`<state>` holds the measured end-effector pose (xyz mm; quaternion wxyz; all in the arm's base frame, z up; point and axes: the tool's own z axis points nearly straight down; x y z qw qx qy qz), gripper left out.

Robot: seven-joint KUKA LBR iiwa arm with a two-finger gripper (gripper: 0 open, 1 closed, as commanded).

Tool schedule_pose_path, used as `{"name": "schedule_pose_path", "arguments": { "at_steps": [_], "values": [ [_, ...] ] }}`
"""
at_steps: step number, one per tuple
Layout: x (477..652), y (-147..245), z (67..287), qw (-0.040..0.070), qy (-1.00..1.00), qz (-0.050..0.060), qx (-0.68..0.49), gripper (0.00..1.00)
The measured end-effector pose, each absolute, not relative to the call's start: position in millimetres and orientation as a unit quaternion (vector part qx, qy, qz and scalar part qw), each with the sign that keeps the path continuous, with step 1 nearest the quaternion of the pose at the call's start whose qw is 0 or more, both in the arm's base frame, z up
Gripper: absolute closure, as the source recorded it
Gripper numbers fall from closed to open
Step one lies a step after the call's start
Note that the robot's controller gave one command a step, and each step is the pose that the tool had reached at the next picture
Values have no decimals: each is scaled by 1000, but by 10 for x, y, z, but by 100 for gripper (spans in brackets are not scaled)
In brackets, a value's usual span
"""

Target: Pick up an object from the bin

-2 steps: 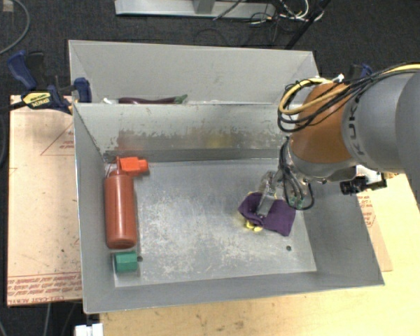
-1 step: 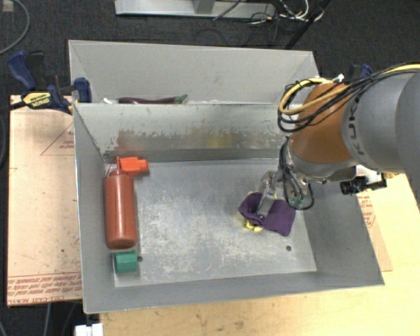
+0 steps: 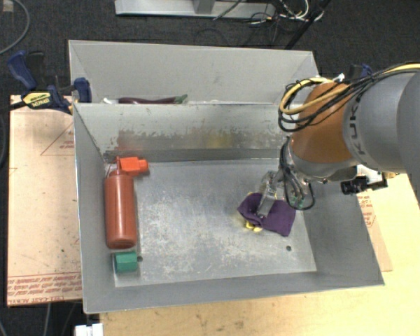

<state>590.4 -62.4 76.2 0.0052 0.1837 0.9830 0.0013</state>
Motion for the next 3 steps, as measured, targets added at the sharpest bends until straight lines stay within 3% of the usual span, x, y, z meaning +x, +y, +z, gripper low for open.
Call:
{"name": "schedule_pose_path", "arguments": {
  "at_steps": [1, 3],
  "values": [
    [5879, -618, 934, 1, 983, 2, 184, 100],
    [5896, -615, 1191, 5, 983, 2, 183, 100]
  ]
}}
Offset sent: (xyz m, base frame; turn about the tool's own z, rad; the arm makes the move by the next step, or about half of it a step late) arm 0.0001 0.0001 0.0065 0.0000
